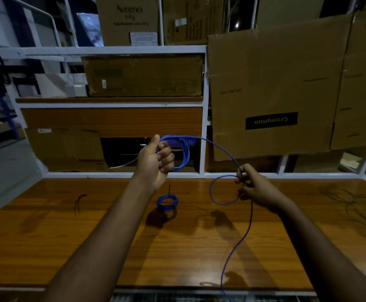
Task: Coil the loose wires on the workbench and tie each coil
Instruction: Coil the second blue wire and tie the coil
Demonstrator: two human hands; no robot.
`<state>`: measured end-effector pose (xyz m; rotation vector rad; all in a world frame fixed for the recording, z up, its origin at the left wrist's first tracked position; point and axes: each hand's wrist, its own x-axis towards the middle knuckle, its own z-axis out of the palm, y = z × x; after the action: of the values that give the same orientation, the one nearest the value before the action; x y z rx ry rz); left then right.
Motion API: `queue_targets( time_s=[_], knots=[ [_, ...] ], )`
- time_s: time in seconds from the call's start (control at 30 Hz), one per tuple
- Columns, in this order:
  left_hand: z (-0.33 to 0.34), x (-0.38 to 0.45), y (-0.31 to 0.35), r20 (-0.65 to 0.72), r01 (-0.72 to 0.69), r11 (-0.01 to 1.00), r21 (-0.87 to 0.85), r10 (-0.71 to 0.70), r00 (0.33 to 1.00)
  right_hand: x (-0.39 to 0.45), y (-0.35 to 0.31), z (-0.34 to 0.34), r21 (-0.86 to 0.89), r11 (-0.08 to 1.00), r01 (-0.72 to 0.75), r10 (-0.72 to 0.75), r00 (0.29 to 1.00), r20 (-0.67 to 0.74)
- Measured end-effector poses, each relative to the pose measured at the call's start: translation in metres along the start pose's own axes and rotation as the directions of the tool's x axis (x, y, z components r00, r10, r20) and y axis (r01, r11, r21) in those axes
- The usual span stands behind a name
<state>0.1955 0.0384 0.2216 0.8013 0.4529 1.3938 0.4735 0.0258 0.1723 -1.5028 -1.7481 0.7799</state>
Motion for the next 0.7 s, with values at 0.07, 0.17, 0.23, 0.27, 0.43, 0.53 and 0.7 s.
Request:
queue_targets(
  time_s=[0.07,0.17,0.23,0.27,0.43,0.53,0.7],
  knots=[
    [-0.001,0.0,0.003,-0.009,-0.01,1.0,-0.005,0.01,1.0,-0.002,0.003,-0.001,0.083,0.997,-0.003,0.002,1.0,0.007],
    [-0.005,0.001,0.009,-0.028,-0.024,1.0,0.007,0.025,0.999,-0.003,0.013,-0.013,0.261,0.965,-0.022,0.008,0.998,0.054],
    [-0.007,0.001,0.011,-0.041,-0.031,0.999,0.009,0.032,0.999,-0.002,0.02,-0.02,0.302,0.953,-0.022,0.011,0.999,0.04],
    [-0.008,0.001,0.011,-0.043,-0.033,0.999,0.006,0.033,0.999,-0.002,0.022,-0.021,0.303,0.953,-0.016,0.019,1.0,-0.009],
    [-0.003,0.001,0.006,-0.021,-0.022,1.0,-0.008,0.022,1.0,-0.002,0.029,-0.012,0.047,0.999,0.022,0.0,0.909,-0.417],
    [0.001,0.002,0.003,-0.012,-0.02,1.0,0.006,0.02,1.0,-0.009,0.025,-0.009,0.001,0.992,0.13,-0.117,0.894,-0.432],
    [0.004,0.008,-0.005,-0.035,-0.003,0.999,0.039,0.005,0.999,-0.024,-0.002,-0.015,-0.012,0.89,0.455,-0.446,0.866,-0.228]
  ],
)
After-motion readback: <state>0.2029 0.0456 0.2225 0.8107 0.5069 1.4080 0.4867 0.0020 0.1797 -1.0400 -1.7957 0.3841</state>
